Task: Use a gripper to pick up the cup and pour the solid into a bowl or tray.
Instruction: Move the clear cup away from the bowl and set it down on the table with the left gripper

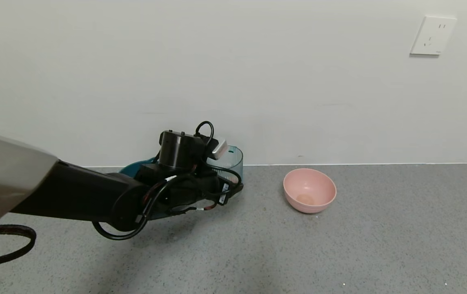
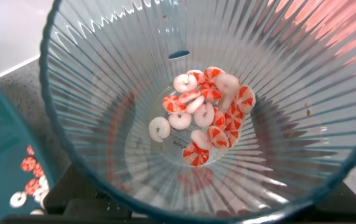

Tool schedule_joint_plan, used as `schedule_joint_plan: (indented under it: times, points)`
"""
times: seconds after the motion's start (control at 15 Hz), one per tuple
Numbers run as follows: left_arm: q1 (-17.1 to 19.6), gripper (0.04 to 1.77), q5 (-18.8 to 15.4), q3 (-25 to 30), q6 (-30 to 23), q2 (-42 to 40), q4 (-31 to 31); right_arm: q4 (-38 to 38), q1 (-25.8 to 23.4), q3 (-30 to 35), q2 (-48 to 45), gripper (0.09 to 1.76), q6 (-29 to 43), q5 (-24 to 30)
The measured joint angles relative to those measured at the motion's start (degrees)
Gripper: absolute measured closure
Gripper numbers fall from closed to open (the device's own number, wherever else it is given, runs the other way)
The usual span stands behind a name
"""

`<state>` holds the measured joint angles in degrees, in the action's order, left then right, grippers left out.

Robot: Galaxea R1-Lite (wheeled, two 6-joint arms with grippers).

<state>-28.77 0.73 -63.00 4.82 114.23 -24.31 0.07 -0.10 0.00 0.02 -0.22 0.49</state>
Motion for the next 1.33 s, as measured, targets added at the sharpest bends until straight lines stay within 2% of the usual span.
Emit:
schedule_joint_plan:
  times: [0.33, 0.53, 1.33]
  points:
    - [-0.1, 0.56, -0.1, 0.2, -0.5, 6.8, -6.8, 0.0, 0.0, 0.0, 0.0, 0.14, 0.0, 0.0]
    - [-0.3, 0.56, 0.1, 1.0, -1.8, 8.3, -7.0, 0.0, 0.0, 0.0, 0.0, 0.14, 0.0, 0.0]
    - [-0.1, 0.52, -0.1, 2.0, -1.3, 10.1, -7.0, 0.0, 0.0, 0.0, 0.0, 0.14, 0.0, 0.0]
